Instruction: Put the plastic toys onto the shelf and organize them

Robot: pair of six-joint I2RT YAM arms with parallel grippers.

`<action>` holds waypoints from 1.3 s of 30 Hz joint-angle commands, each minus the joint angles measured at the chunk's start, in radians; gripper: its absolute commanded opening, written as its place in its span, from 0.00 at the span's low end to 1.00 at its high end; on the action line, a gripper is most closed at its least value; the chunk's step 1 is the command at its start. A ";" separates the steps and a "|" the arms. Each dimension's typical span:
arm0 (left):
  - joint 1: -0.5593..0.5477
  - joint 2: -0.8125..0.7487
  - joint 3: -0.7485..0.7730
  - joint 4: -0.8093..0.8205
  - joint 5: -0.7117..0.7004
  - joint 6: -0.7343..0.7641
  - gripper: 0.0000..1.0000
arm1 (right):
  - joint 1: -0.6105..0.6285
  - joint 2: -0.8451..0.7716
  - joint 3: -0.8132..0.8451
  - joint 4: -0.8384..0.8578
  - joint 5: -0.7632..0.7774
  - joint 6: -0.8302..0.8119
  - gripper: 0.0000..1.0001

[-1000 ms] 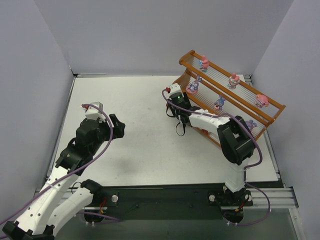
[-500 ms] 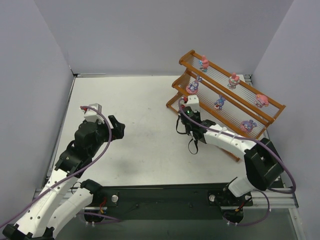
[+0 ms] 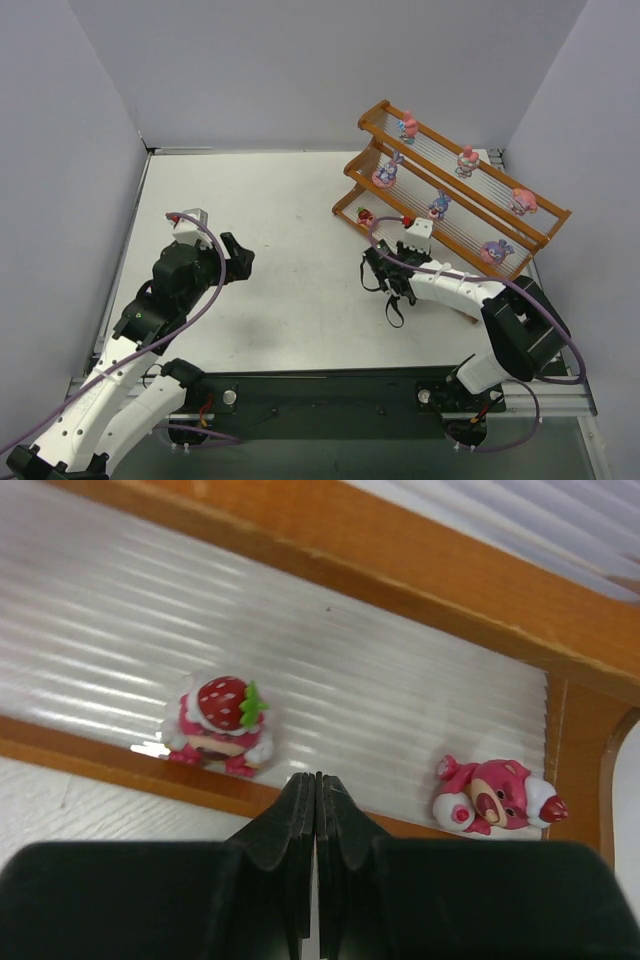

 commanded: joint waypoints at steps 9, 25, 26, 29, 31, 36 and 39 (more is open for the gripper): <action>-0.005 -0.019 -0.006 0.046 0.001 -0.007 0.93 | -0.043 -0.107 -0.118 -0.160 0.130 0.515 0.00; -0.017 -0.017 -0.004 0.037 -0.022 0.013 0.93 | -0.060 -0.041 -0.095 -0.517 0.210 1.117 0.00; -0.020 -0.019 0.002 0.034 -0.027 0.016 0.93 | -0.062 -0.045 -0.100 -0.522 0.215 1.144 0.00; -0.031 -0.014 0.005 0.032 -0.034 0.022 0.93 | -0.073 -0.045 -0.099 -0.540 0.218 1.183 0.00; -0.038 -0.014 0.006 0.034 -0.038 0.027 0.93 | -0.079 -0.041 -0.094 -0.560 0.207 1.214 0.00; -0.051 -0.016 0.005 0.037 -0.050 0.036 0.93 | -0.086 -0.034 -0.088 -0.647 0.179 1.348 0.00; -0.054 -0.020 0.005 0.037 -0.059 0.039 0.93 | -0.093 -0.025 -0.079 -0.700 0.164 1.417 0.00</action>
